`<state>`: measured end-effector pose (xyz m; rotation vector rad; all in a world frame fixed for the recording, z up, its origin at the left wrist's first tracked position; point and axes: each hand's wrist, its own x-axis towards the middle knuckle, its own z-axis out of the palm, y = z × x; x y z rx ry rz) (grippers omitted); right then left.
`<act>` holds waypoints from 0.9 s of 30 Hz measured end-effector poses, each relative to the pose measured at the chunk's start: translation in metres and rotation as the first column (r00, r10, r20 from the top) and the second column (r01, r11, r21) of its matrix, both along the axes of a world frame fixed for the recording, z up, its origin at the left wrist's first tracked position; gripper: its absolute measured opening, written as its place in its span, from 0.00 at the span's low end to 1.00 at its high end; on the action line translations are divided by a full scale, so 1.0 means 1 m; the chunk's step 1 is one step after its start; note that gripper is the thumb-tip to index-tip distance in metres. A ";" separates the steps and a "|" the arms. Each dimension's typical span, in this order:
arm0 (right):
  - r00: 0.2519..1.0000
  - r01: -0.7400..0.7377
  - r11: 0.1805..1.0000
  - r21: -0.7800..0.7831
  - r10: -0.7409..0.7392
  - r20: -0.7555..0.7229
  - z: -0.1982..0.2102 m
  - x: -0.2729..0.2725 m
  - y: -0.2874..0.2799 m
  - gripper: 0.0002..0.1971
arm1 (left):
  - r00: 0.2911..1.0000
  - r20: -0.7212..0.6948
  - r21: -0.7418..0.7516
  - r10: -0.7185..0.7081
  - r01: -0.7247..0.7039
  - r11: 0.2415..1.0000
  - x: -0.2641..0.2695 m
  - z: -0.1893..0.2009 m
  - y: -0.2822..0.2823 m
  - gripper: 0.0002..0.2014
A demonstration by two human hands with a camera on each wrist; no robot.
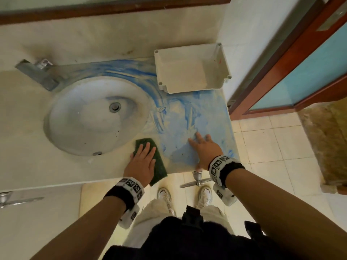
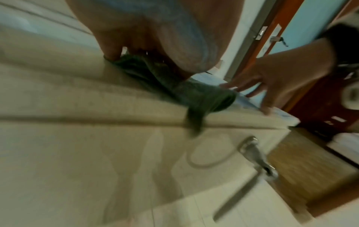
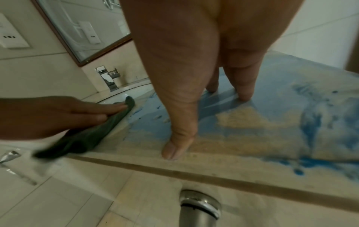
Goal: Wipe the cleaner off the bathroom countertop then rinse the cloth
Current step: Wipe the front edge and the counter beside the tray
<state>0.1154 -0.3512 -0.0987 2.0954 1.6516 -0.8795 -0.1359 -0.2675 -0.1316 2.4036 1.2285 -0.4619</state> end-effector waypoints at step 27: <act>0.970 -0.242 0.970 0.003 0.242 0.024 -0.002 0.086 -0.022 0.63 | 0.978 -0.070 -0.052 0.196 -0.200 0.978 0.080 0.014 -0.094 0.33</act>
